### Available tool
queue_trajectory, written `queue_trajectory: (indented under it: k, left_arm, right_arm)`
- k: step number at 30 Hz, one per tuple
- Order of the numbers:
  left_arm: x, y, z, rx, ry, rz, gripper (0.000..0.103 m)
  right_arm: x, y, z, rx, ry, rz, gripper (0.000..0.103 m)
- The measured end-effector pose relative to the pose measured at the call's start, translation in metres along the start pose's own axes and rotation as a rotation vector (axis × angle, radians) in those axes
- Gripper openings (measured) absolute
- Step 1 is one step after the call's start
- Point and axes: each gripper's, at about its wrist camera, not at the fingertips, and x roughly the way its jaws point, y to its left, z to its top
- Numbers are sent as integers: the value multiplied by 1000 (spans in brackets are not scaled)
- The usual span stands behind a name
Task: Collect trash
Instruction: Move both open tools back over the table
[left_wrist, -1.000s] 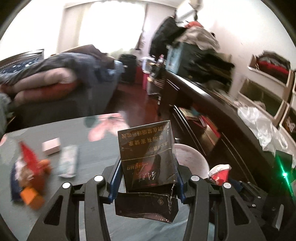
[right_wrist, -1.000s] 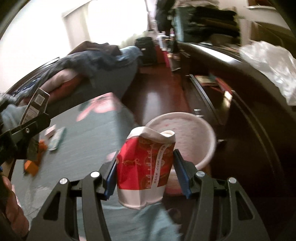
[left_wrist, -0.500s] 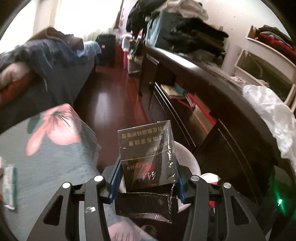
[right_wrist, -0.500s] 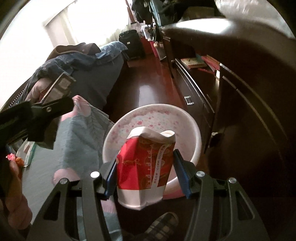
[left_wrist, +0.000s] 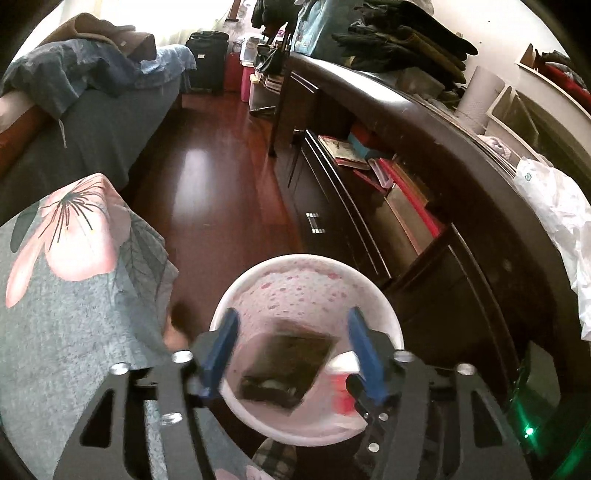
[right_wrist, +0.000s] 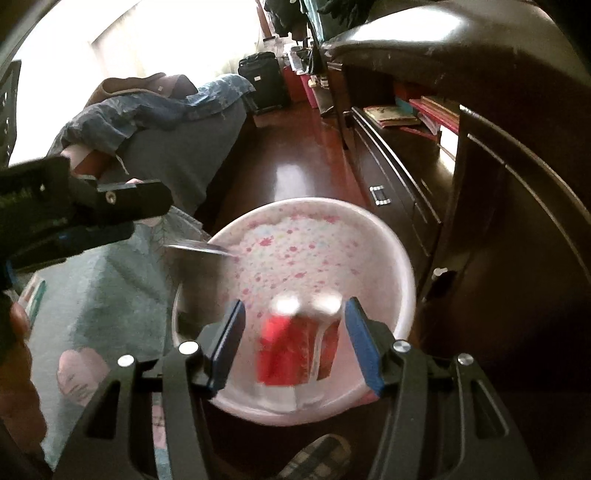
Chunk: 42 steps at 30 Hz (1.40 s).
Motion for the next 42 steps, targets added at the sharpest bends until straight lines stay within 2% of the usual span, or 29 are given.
queue_trajectory:
  k: [3,12,16,20,26,35,42]
  left_arm:
    - [-5,-1,4,-12,-33,-3,80]
    - [-41,2,0,-28,-79,5,83]
    - [-75,2,-8,-24,-122,19,87]
    - [-118,2,-23,-6,-181,60,92]
    - [-176,16,-49,-27,-249,89,99]
    - [-250,55,-90,-98,-322,170,99]
    - [-304,97,-133,-191,-372,239,99]
  right_arm:
    - [0,-4,2,12,-17,-5,68]
    - [-8,-7,2,31,-13,-20,70]
    - [-32,-1,3,20,-35,-57,78]
    - [-67,12,1,12,-79,-149,89]
    - [-115,44,-10,-12,-119,-164,97]
    - [-165,107,-32,-58,-122,-62,99]
    - [-190,165,-49,-155,-123,21,99]
